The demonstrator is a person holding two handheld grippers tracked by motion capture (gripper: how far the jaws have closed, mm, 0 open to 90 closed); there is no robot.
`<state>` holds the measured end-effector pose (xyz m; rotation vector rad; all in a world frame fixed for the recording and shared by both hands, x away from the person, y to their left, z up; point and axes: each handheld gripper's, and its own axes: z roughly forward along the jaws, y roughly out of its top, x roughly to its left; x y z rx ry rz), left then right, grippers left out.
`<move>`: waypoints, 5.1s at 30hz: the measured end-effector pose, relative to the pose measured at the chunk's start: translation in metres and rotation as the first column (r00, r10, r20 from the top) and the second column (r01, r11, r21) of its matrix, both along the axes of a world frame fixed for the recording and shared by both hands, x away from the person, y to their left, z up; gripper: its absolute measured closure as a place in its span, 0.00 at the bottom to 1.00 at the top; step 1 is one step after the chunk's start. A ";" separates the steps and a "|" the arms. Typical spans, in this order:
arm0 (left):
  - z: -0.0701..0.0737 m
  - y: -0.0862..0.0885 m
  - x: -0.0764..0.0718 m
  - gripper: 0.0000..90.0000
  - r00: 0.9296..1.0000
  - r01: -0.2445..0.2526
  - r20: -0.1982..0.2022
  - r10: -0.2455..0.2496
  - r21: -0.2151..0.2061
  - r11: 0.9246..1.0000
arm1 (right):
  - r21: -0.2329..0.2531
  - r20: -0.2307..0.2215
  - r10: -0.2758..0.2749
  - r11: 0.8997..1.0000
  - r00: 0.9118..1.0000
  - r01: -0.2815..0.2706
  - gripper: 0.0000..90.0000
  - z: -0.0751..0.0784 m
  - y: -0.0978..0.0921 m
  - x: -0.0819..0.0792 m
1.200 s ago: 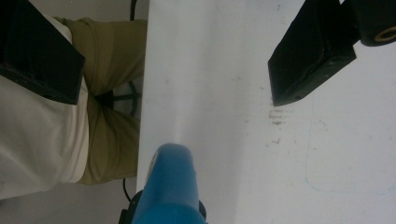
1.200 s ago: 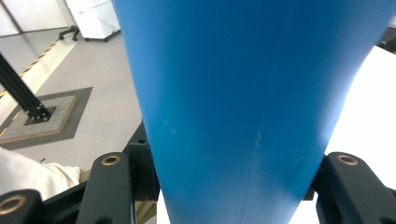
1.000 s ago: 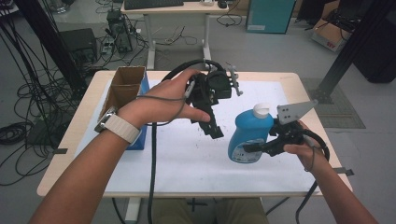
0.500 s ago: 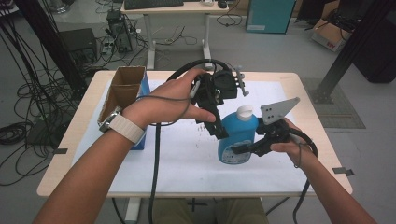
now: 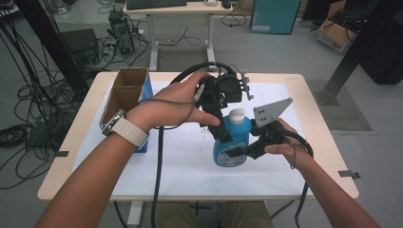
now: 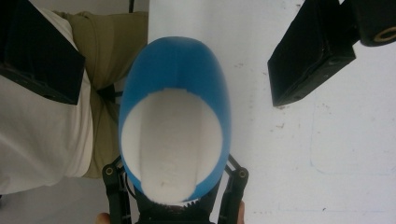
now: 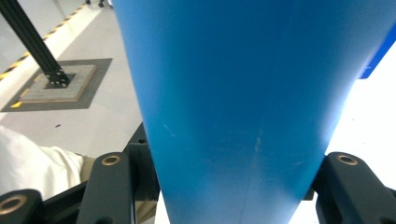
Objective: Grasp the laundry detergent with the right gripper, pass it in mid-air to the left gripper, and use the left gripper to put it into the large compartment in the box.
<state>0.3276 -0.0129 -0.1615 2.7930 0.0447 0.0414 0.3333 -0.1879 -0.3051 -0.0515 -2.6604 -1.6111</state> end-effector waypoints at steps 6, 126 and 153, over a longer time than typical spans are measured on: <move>-0.001 0.000 0.001 0.05 1.000 0.002 -0.008 -0.002 0.007 1.000 | -0.012 0.008 0.003 1.000 1.000 -0.003 0.48 -0.001 0.004 0.000; -0.005 0.006 0.001 0.05 1.000 -0.019 -0.006 0.019 -0.011 1.000 | -0.031 0.004 -0.001 1.000 1.000 0.001 0.48 -0.003 0.011 0.001; -0.007 0.007 0.002 0.05 1.000 -0.022 -0.007 0.022 -0.012 1.000 | -0.033 -0.003 -0.001 0.999 1.000 0.001 0.48 -0.004 0.011 0.001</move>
